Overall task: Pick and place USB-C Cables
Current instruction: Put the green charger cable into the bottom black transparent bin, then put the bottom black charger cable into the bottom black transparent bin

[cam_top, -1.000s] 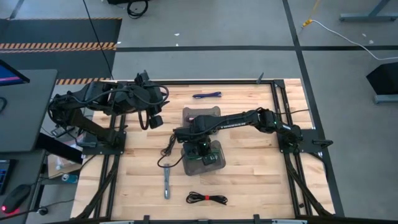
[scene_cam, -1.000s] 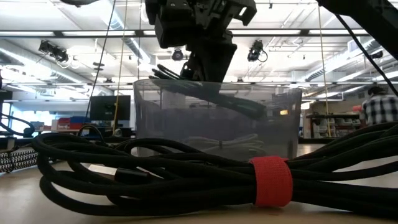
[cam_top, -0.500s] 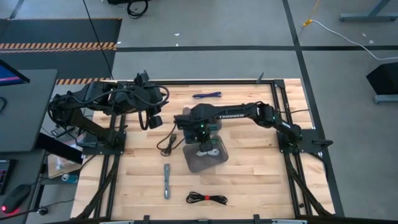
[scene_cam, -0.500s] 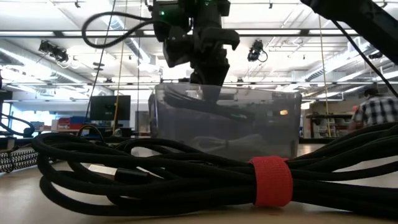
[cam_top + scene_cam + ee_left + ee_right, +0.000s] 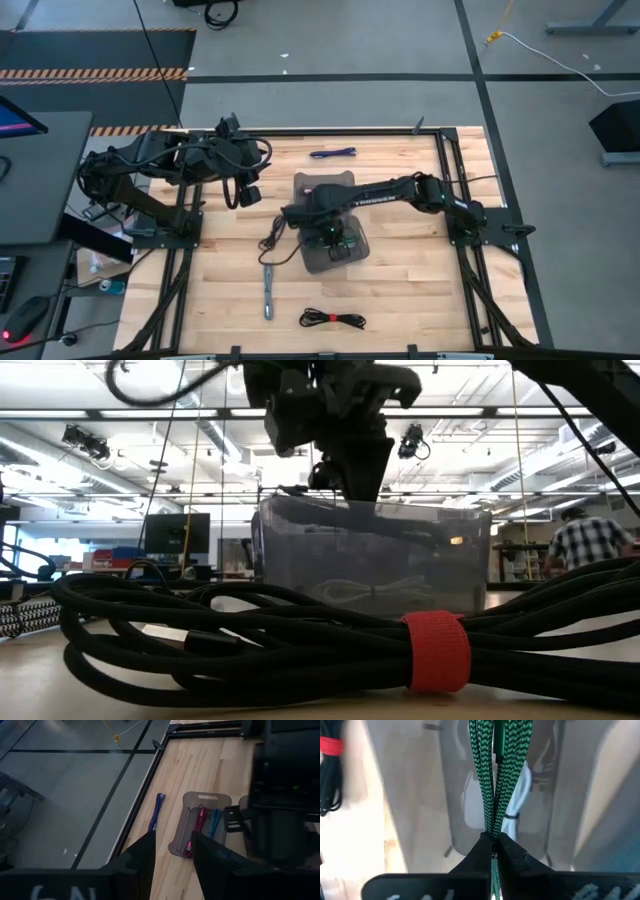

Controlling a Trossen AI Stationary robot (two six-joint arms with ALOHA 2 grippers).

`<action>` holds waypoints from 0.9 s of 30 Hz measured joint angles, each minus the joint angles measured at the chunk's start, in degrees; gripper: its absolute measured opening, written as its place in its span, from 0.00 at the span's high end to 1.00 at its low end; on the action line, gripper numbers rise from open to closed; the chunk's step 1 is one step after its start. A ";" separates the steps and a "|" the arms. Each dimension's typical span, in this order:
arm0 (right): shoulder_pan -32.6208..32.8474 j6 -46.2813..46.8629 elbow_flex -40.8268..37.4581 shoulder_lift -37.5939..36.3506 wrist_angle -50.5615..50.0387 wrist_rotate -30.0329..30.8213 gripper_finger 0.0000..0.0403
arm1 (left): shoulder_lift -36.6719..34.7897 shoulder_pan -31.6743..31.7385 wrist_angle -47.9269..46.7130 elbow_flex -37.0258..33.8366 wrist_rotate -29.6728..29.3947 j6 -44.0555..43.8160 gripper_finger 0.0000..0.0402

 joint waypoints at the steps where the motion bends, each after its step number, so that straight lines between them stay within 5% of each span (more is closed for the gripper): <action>1: 0.44 0.03 0.00 -0.02 0.38 -0.08 0.97 | 0.00 0.00 0.02 0.00 0.00 -0.02 0.67; 11: 1.59 0.81 0.00 -0.02 1.42 -0.05 0.76 | 0.00 0.00 0.07 0.00 0.00 -0.04 0.67; 18: 1.57 1.29 0.15 -0.50 1.22 0.06 0.72 | 0.00 0.00 0.07 0.00 0.00 -0.37 0.67; 24: -0.14 3.86 10.49 -1.25 -1.37 0.05 0.72 | 0.00 0.00 -0.19 0.00 1.65 -1.99 0.67; 27: -1.53 6.61 6.89 -8.35 2.66 -0.18 0.72 | 0.05 -0.02 -1.18 0.00 2.89 -3.85 0.67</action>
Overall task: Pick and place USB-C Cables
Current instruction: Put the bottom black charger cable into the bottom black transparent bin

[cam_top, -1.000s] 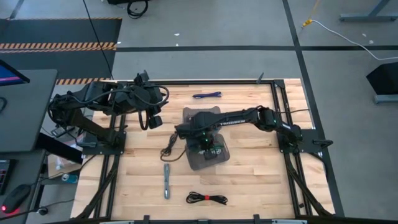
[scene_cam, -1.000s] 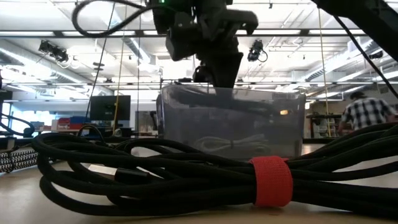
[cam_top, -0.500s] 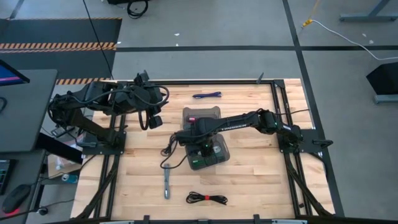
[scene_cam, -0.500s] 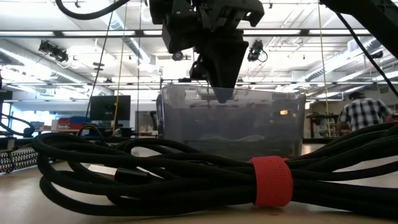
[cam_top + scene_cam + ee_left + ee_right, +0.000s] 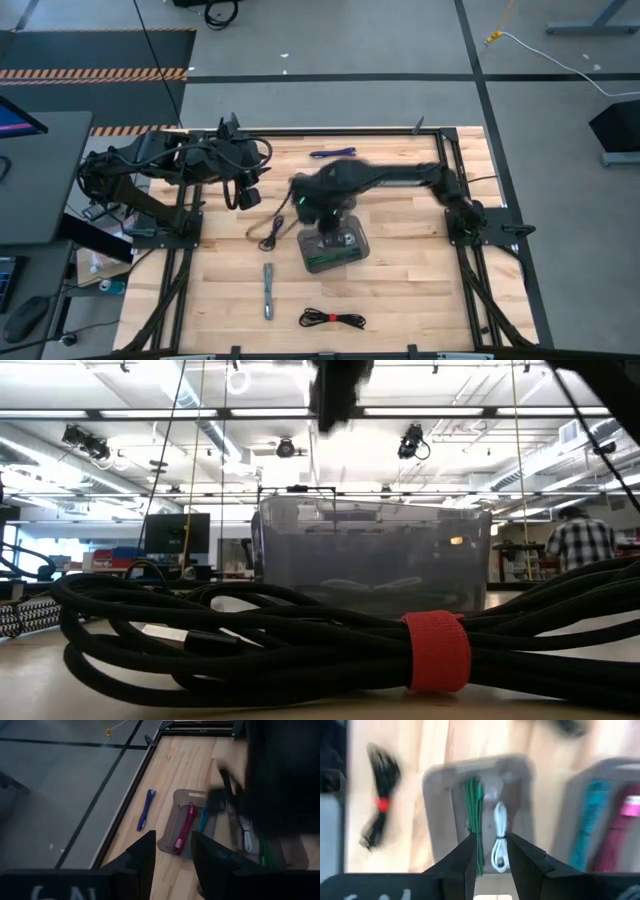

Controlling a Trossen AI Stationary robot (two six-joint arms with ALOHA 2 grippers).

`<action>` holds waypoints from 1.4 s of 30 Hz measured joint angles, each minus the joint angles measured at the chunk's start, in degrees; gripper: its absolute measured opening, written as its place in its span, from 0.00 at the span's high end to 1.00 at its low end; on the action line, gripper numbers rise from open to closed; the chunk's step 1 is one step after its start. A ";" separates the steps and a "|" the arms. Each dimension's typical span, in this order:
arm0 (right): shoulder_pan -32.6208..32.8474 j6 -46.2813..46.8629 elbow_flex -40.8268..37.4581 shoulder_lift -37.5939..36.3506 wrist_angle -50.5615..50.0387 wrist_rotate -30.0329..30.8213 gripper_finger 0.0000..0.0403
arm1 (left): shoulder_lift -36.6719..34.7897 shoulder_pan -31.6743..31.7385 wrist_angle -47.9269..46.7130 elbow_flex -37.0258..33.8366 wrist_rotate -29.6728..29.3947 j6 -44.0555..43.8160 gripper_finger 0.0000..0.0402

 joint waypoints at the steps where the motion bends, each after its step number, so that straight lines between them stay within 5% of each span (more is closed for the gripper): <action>1: -0.48 1.31 -0.05 -2.39 0.88 0.40 0.72 | 0.06 0.00 -0.95 0.00 0.11 -0.81 0.67; 10: -3.73 6.87 0.35 -23.46 9.79 14.30 0.72 | 0.74 0.00 -7.90 -0.53 0.11 -9.98 0.67; 19: -2.16 3.74 0.36 -36.45 19.09 20.40 0.72 | 8.50 0.88 -12.04 -0.61 0.13 -15.48 0.67; 23: -1.42 3.30 0.34 -38.33 18.98 21.38 0.72 | 13.98 0.42 -11.57 -0.62 0.64 -11.58 0.67; 30: -1.32 3.21 0.30 -38.49 17.39 21.41 0.72 | 21.37 -4.88 -4.75 -0.63 10.38 -5.98 0.67; 42: -1.32 6.37 0.25 -35.81 16.85 21.19 0.72 | 23.14 -11.95 3.35 -0.63 15.45 -8.59 0.67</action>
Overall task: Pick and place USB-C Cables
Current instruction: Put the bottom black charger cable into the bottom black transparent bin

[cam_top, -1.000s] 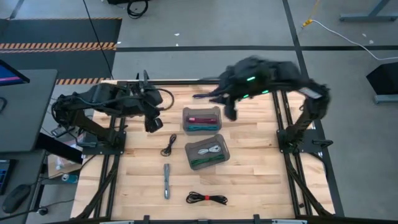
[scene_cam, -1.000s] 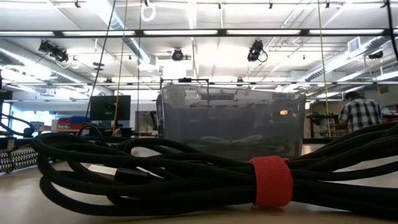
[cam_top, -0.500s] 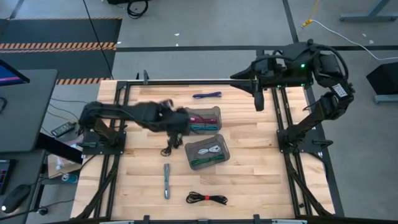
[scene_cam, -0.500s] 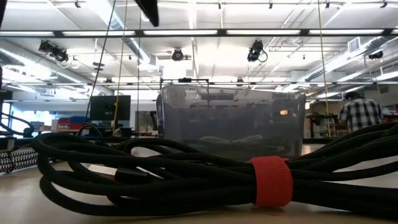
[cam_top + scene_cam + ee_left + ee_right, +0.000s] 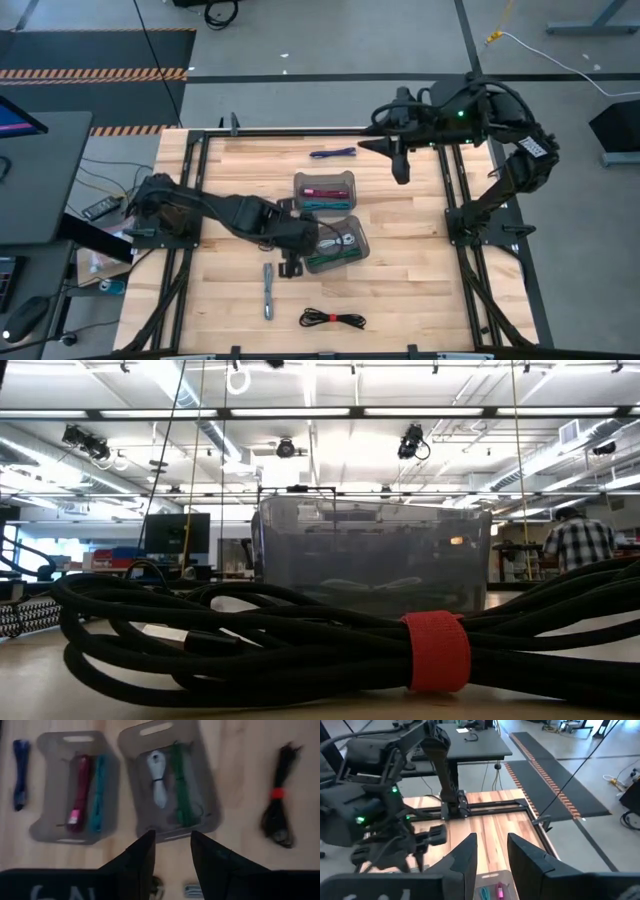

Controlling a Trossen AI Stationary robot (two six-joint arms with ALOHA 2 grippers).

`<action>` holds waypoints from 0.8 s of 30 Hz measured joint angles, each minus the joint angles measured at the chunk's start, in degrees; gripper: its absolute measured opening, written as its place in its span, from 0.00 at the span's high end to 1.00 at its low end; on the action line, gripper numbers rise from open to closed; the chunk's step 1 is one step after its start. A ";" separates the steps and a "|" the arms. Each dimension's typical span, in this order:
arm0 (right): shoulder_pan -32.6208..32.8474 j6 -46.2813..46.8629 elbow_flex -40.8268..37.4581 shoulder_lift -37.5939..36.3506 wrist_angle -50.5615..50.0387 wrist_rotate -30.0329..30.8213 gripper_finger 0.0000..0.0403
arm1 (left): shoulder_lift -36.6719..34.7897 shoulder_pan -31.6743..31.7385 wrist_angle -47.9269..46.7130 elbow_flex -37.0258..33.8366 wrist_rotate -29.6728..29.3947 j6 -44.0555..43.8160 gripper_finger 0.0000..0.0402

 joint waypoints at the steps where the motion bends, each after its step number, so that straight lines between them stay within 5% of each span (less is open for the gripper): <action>1: 0.00 0.45 -0.02 0.12 -0.07 0.00 0.72 | 0.00 -0.65 1.01 0.00 1.48 -0.11 0.67; 12: 0.30 7.02 0.03 -1.07 2.66 -0.02 0.72 | 5.45 -9.02 9.12 0.02 13.76 -2.62 0.67; 24: 0.33 7.27 0.00 -2.13 3.81 -3.85 0.72 | 16.40 -7.67 27.17 0.00 11.45 0.48 0.67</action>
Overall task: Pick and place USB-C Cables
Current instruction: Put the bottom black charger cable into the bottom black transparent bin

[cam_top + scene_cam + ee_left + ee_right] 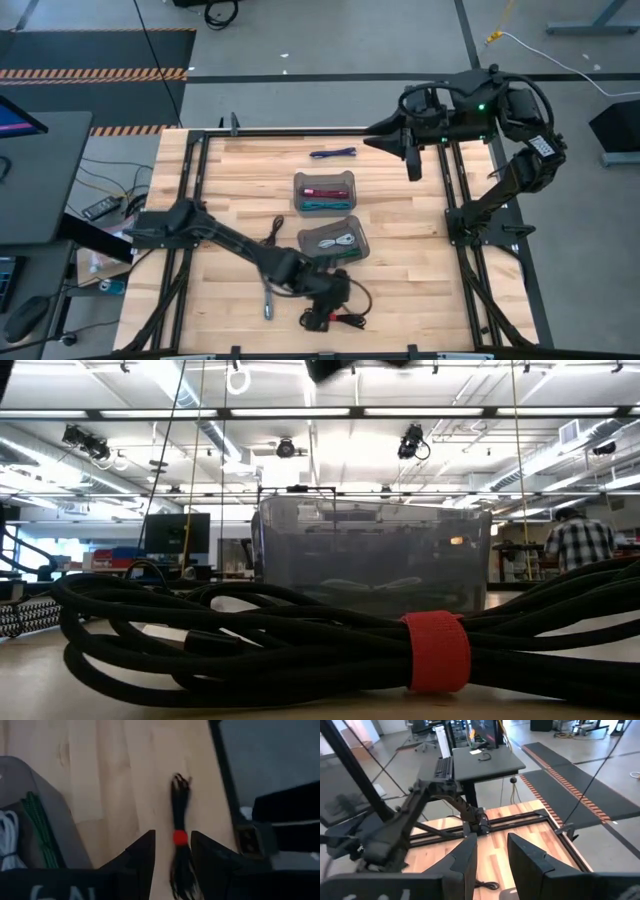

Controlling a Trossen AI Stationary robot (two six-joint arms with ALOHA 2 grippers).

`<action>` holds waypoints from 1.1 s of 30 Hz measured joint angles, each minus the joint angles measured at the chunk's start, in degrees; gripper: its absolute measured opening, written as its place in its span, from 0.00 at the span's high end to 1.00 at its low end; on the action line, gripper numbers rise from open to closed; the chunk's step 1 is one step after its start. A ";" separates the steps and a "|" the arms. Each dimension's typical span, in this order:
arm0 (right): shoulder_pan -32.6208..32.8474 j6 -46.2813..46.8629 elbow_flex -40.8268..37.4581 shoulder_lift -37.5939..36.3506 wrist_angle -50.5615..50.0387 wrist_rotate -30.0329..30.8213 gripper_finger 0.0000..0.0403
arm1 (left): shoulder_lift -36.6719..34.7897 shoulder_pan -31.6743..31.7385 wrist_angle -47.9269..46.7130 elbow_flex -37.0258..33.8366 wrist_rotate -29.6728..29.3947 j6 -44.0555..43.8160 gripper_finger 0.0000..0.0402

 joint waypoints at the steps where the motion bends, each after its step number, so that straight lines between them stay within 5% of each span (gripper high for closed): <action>1: 0.00 -0.39 0.00 -0.05 0.02 -0.47 0.72 | 0.71 0.49 0.30 0.00 0.72 0.00 0.67; 7: 0.00 -2.87 0.00 -0.47 0.00 -1.19 0.72 | 5.25 1.72 0.37 0.00 8.19 3.27 0.67; 19: 0.00 -5.53 0.00 -0.57 0.10 -1.19 0.72 | 8.40 0.93 0.39 0.00 4.62 6.22 0.67; 33: 0.00 -6.96 0.00 -0.57 0.56 -1.19 0.72 | 9.74 -1.69 3.55 0.00 5.01 -3.09 0.67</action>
